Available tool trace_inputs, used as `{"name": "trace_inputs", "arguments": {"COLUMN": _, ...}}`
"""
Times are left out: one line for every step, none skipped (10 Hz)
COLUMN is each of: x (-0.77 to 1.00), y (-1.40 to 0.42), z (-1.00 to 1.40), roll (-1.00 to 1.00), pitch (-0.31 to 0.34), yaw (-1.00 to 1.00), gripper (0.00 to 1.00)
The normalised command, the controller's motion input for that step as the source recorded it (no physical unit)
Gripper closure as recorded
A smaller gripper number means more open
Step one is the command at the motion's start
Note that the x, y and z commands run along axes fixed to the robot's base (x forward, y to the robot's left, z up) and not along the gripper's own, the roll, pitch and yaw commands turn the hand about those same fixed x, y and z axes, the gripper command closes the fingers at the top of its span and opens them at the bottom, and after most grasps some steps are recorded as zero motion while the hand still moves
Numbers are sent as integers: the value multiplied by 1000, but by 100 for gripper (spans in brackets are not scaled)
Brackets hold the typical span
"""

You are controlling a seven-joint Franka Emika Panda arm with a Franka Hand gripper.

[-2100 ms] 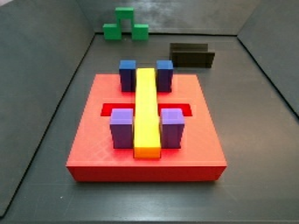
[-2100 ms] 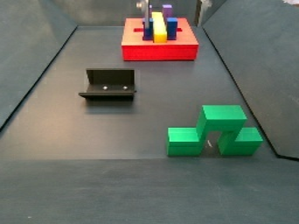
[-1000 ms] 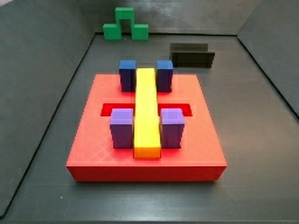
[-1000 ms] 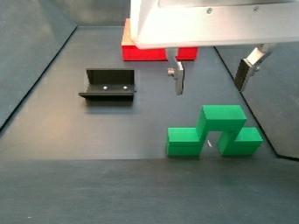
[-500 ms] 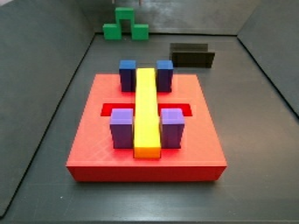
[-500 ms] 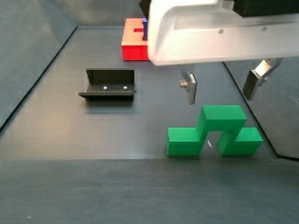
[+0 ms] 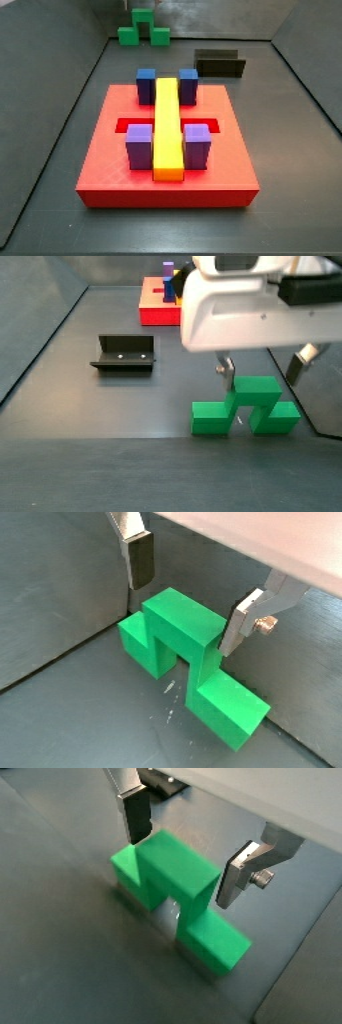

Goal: Pick up the green object. Move up. Move to above the board. Insert the green object.
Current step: Pick up the green object.

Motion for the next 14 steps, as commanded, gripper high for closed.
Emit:
{"name": "trace_inputs", "arguments": {"x": -11, "y": 269, "z": -277, "roll": 130, "pitch": 0, "yaw": -134, "gripper": 0}}
{"name": "trace_inputs", "arguments": {"x": 0, "y": 69, "z": -211, "roll": 56, "pitch": 0, "yaw": -160, "gripper": 0}}
{"name": "trace_inputs", "arguments": {"x": 0, "y": 0, "z": -249, "roll": 1, "pitch": -30, "yaw": -177, "gripper": 0}}
{"name": "trace_inputs", "arguments": {"x": 100, "y": -126, "z": -263, "roll": 0, "pitch": -33, "yaw": -197, "gripper": 0}}
{"name": "trace_inputs", "arguments": {"x": 109, "y": -37, "z": -237, "roll": 0, "pitch": -21, "yaw": -189, "gripper": 0}}
{"name": "trace_inputs", "arguments": {"x": 54, "y": 0, "z": -237, "roll": 6, "pitch": -20, "yaw": -100, "gripper": 0}}
{"name": "trace_inputs", "arguments": {"x": 83, "y": 0, "z": -211, "roll": 46, "pitch": 0, "yaw": 0, "gripper": 0}}
{"name": "trace_inputs", "arguments": {"x": 0, "y": 0, "z": 0, "roll": 14, "pitch": 0, "yaw": 0, "gripper": 0}}
{"name": "trace_inputs", "arguments": {"x": 0, "y": 0, "z": 0, "roll": 0, "pitch": 0, "yaw": 0, "gripper": 100}}
{"name": "trace_inputs", "arguments": {"x": 0, "y": 0, "z": 0, "roll": 0, "pitch": 0, "yaw": 0, "gripper": 100}}
{"name": "trace_inputs", "arguments": {"x": 0, "y": 0, "z": 0, "roll": 0, "pitch": 0, "yaw": 0, "gripper": 100}}
{"name": "trace_inputs", "arguments": {"x": 0, "y": 0, "z": 0, "roll": 0, "pitch": 0, "yaw": 0, "gripper": 100}}
{"name": "trace_inputs", "arguments": {"x": 0, "y": 0, "z": 0, "roll": 0, "pitch": 0, "yaw": 0, "gripper": 100}}
{"name": "trace_inputs", "arguments": {"x": 0, "y": 0, "z": 0, "roll": 0, "pitch": 0, "yaw": 0, "gripper": 100}}
